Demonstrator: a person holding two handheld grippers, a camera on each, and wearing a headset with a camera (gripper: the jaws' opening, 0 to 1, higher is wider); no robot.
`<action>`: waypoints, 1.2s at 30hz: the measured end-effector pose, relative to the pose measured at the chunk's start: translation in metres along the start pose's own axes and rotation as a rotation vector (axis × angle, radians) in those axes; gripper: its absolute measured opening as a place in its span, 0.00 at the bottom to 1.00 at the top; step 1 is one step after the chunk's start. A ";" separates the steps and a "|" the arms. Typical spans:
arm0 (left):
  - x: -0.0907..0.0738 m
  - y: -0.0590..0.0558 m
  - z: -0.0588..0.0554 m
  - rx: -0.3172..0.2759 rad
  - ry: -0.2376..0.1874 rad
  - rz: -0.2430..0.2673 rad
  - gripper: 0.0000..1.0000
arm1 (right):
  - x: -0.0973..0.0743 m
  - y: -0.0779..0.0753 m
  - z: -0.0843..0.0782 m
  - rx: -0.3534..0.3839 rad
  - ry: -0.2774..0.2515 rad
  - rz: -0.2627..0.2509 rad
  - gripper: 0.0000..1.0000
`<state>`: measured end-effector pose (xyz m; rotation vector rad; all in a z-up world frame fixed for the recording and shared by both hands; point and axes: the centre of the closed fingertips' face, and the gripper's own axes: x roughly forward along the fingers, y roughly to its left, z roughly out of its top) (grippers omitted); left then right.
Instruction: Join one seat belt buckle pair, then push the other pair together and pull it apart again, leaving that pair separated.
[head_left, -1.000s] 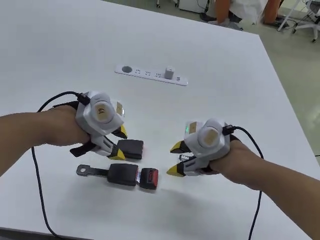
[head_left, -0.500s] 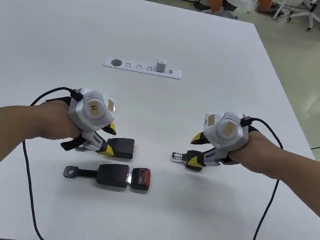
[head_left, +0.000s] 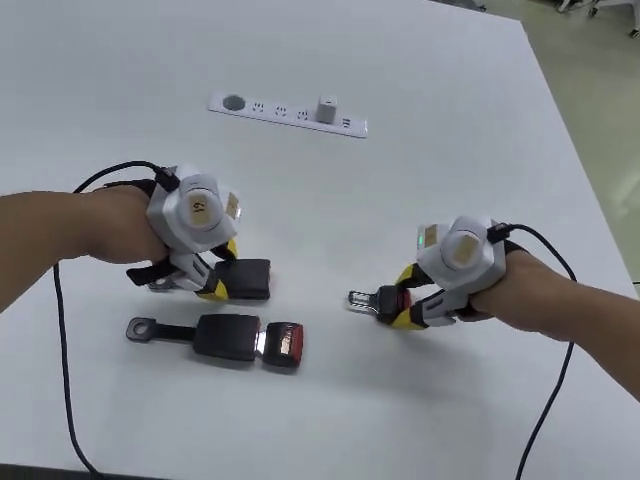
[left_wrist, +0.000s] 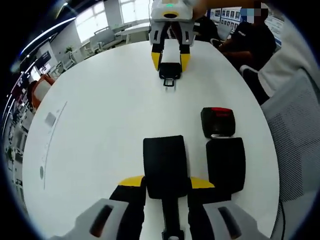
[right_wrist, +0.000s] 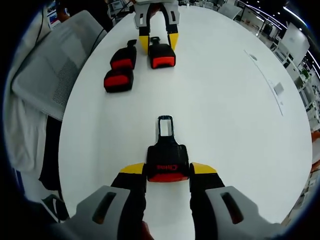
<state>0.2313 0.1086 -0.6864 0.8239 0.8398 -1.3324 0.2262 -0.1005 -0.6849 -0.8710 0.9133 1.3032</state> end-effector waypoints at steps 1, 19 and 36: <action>0.000 0.000 0.000 0.007 0.003 -0.003 0.33 | 0.001 0.000 -0.001 0.000 0.001 0.003 0.32; 0.005 0.000 -0.005 0.018 0.015 -0.011 0.33 | 0.012 -0.005 0.002 -0.033 0.008 0.028 0.33; 0.003 -0.002 -0.006 0.003 0.029 -0.007 0.33 | 0.023 0.002 0.029 -0.048 -0.006 0.022 0.32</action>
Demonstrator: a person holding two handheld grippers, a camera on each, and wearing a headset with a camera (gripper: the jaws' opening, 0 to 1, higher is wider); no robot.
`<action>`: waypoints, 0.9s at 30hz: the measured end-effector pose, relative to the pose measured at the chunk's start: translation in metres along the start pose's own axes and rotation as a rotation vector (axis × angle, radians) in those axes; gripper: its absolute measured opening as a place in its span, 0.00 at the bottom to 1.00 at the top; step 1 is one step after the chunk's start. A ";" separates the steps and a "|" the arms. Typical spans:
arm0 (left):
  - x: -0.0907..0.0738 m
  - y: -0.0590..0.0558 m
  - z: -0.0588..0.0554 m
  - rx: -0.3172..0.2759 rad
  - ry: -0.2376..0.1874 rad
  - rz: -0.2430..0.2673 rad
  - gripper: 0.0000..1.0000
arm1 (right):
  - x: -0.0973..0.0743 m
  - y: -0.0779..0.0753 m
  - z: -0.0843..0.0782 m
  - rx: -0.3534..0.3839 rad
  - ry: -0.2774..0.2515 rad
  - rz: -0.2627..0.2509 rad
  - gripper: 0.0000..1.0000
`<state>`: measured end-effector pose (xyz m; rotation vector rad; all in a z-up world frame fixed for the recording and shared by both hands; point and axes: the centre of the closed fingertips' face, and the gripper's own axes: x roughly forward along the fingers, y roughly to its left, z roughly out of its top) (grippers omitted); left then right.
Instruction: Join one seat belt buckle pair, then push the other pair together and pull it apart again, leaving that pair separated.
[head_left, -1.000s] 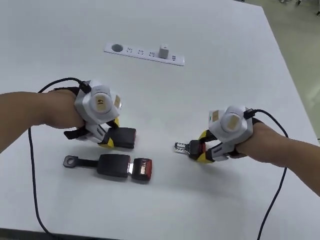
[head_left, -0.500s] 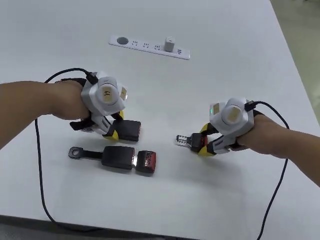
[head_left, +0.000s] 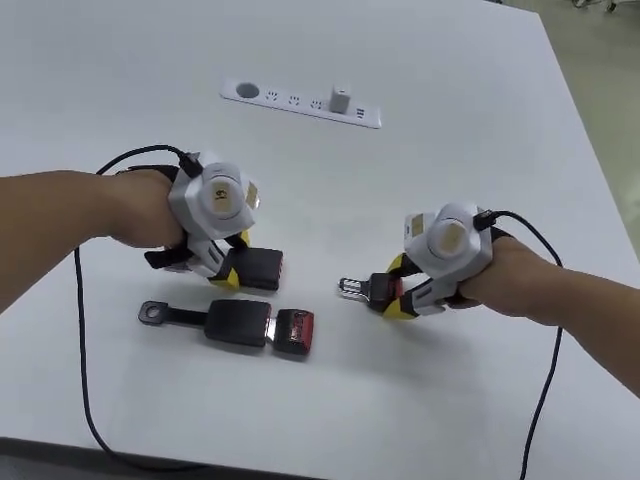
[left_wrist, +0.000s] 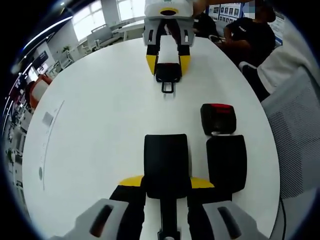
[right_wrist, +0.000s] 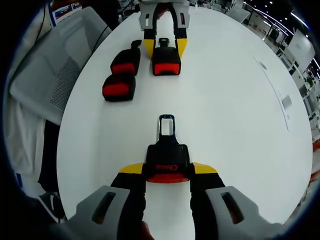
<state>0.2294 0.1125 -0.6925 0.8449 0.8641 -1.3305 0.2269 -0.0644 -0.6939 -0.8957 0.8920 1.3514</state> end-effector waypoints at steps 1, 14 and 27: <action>0.000 -0.001 0.001 0.000 0.001 0.000 0.33 | 0.002 0.000 0.004 -0.004 -0.003 0.000 0.32; 0.002 0.001 -0.002 -0.014 0.000 -0.006 0.33 | 0.020 -0.003 0.047 -0.018 -0.047 -0.006 0.32; 0.003 0.003 0.000 -0.025 0.020 0.000 0.33 | 0.032 -0.001 0.073 -0.048 -0.054 -0.001 0.32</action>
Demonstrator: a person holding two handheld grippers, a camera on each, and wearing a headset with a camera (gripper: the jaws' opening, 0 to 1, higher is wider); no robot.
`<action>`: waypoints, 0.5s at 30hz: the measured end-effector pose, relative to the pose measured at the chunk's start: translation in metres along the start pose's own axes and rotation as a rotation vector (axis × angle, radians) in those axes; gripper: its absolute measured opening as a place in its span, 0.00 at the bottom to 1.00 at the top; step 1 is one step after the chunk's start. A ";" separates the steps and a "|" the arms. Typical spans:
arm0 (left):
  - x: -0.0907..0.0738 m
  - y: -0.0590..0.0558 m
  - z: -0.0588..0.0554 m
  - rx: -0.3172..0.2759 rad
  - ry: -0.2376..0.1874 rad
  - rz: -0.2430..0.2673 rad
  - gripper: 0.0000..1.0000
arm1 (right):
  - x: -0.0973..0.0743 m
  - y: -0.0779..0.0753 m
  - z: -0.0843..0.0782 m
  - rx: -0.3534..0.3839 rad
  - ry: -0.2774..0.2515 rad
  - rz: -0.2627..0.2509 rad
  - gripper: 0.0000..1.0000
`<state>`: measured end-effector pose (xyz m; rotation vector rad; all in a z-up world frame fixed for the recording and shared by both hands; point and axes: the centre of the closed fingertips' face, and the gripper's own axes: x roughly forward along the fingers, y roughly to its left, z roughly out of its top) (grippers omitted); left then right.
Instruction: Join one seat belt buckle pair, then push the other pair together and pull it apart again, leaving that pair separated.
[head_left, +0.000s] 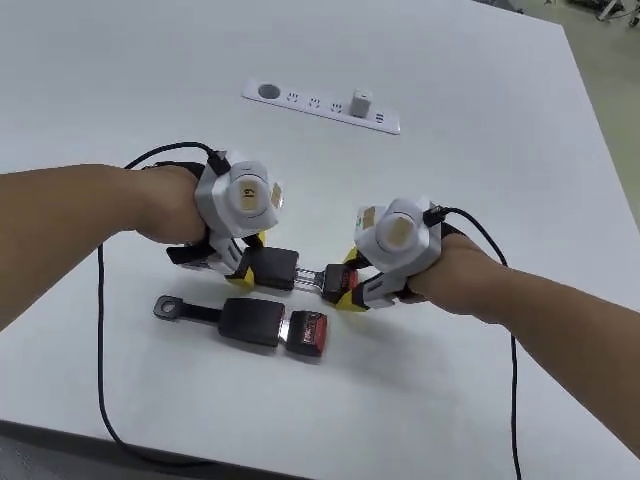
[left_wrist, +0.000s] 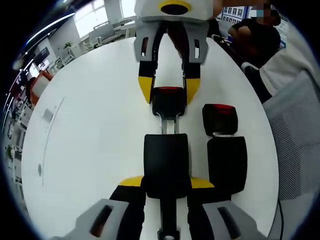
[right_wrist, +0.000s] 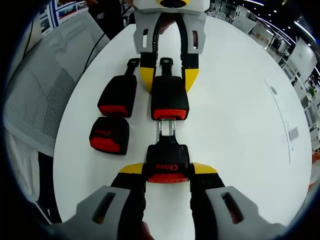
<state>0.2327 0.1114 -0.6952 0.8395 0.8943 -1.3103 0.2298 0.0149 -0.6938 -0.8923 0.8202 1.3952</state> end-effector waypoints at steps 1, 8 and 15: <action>0.000 0.000 0.000 -0.003 0.001 0.000 0.33 | 0.000 0.000 0.000 0.004 -0.001 0.000 0.32; 0.000 0.000 0.001 -0.013 0.006 0.006 0.32 | -0.004 0.001 0.001 0.000 -0.010 0.000 0.32; 0.000 0.000 0.001 -0.011 0.001 0.008 0.32 | 0.002 -0.003 0.005 -0.001 -0.019 -0.007 0.32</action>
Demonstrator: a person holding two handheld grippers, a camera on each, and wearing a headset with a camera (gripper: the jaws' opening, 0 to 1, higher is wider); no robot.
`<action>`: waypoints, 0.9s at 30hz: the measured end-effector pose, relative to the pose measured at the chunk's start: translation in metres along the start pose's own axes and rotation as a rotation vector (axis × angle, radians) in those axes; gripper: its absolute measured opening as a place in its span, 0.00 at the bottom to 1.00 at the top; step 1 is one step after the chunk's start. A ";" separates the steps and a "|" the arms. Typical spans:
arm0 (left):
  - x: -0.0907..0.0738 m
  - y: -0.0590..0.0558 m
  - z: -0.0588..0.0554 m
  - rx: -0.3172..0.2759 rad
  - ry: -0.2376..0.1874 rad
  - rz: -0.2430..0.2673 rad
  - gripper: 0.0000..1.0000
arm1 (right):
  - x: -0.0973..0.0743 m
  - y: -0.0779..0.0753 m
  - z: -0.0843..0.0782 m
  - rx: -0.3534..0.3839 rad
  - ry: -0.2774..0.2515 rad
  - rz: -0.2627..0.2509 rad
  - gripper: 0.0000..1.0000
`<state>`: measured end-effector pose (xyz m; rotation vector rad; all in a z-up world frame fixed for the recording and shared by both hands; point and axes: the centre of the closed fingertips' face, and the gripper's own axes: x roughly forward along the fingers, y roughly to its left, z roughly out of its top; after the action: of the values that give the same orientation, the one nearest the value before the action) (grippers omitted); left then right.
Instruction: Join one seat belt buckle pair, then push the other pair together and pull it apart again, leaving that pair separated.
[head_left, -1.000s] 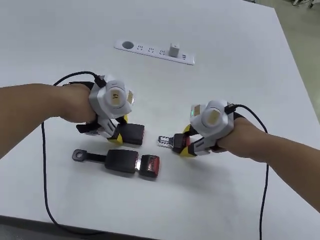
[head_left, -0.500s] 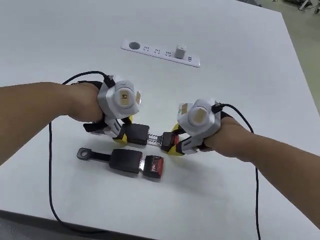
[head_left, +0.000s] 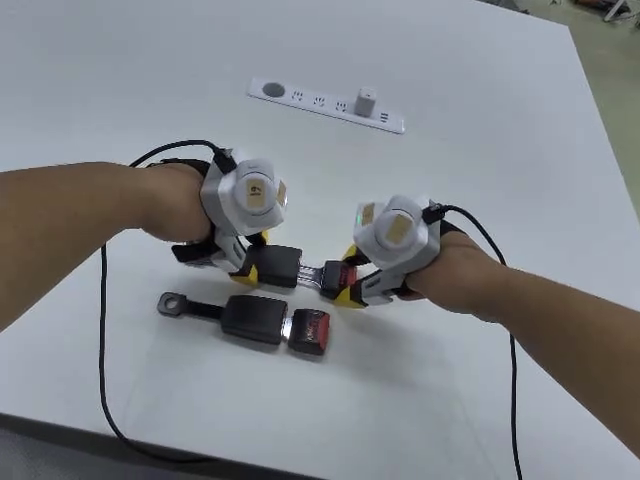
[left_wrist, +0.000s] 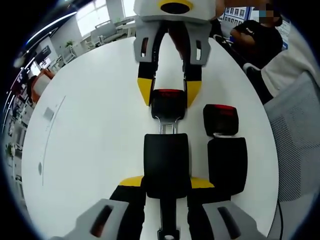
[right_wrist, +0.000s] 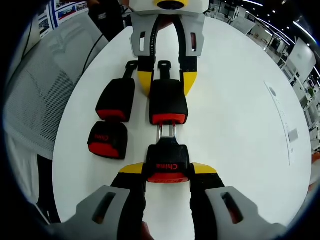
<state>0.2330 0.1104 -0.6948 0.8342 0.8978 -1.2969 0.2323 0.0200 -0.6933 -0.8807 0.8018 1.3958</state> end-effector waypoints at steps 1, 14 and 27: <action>0.000 0.000 0.000 0.000 0.000 0.000 0.32 | 0.001 -0.001 0.001 -0.001 -0.001 0.000 0.32; 0.000 -0.001 -0.001 0.015 -0.012 0.003 0.31 | 0.003 0.000 0.010 -0.036 0.005 -0.014 0.30; 0.000 -0.001 0.000 0.009 -0.017 -0.008 0.31 | 0.007 0.001 0.023 -0.048 0.015 -0.013 0.29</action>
<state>0.2316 0.1102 -0.6949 0.8269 0.8832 -1.3136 0.2304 0.0431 -0.6885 -0.9334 0.7756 1.4031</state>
